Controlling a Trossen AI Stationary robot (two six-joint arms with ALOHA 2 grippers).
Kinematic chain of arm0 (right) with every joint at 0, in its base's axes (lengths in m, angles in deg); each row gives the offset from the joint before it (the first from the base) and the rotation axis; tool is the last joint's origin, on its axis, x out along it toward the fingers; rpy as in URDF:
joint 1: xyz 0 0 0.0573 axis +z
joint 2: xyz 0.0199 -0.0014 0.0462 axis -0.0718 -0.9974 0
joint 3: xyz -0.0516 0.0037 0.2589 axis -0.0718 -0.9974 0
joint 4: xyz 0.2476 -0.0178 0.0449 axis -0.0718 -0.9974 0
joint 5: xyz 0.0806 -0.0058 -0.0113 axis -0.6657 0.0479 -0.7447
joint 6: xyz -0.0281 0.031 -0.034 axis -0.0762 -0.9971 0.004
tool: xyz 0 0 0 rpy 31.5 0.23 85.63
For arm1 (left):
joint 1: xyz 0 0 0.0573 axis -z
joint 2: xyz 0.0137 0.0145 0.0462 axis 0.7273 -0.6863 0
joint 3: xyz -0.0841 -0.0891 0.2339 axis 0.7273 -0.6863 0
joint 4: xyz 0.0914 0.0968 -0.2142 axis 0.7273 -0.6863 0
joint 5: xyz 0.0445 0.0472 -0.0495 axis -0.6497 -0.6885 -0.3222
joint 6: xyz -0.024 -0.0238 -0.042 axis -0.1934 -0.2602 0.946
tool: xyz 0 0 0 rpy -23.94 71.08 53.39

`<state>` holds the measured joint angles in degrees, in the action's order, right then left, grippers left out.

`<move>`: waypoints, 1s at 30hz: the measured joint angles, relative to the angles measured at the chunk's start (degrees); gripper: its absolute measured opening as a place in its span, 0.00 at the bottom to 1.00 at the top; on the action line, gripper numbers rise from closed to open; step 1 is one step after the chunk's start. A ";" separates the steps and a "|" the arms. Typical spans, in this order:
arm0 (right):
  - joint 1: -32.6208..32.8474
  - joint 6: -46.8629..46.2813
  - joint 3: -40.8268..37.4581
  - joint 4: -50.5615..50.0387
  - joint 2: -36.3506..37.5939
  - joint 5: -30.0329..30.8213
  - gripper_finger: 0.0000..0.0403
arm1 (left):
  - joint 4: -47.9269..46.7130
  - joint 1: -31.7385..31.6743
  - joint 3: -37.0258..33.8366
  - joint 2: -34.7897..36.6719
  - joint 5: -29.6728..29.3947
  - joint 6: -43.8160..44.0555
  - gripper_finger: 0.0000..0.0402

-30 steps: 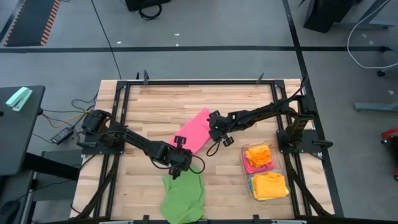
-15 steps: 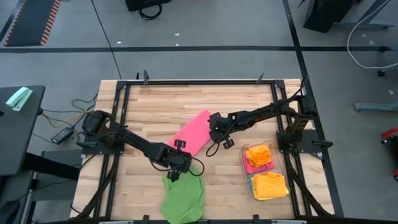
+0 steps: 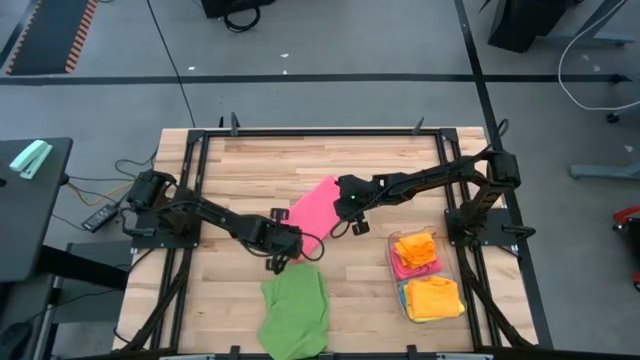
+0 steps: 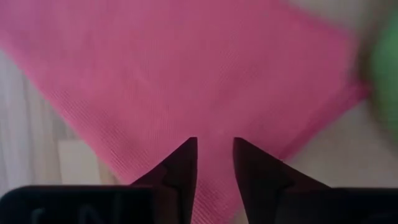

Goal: Fold microfiber towels
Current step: Fold the pink towel

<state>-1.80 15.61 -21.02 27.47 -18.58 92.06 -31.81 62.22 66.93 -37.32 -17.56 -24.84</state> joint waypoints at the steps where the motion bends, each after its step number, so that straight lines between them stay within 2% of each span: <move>1: -0.51 -0.32 -0.92 1.37 -0.02 -0.75 0.40 | 0.32 -0.41 -0.71 -0.19 0.12 0.19 0.27; 6: -1.97 -4.24 -5.44 11.61 -0.10 -1.27 0.40 | -2.04 -1.26 -2.90 -0.16 0.63 1.36 0.24; 13: -3.11 -16.76 -7.29 13.47 -0.86 -1.13 0.40 | 2.57 -0.10 -2.92 -0.06 9.43 3.96 0.20; 17: -1.22 -28.83 -6.88 13.49 -0.87 -1.19 0.40 | 0.89 0.88 -1.40 1.29 9.63 2.94 0.18; 20: 1.61 -34.36 -6.84 14.99 -0.87 -0.14 0.40 | -0.28 0.95 -0.37 2.98 9.35 1.49 0.17; 26: 7.52 -36.40 -6.34 20.52 -1.53 7.43 0.40 | -0.99 -0.24 0.00 5.31 5.76 -2.29 0.14; 30: 8.36 -37.31 -4.12 21.40 -5.30 8.46 0.40 | -1.80 -1.81 -0.04 5.91 4.70 -2.92 0.13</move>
<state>6.56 -21.70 -25.13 48.86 -23.88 100.53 -33.62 60.41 66.89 -31.41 -12.87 -27.77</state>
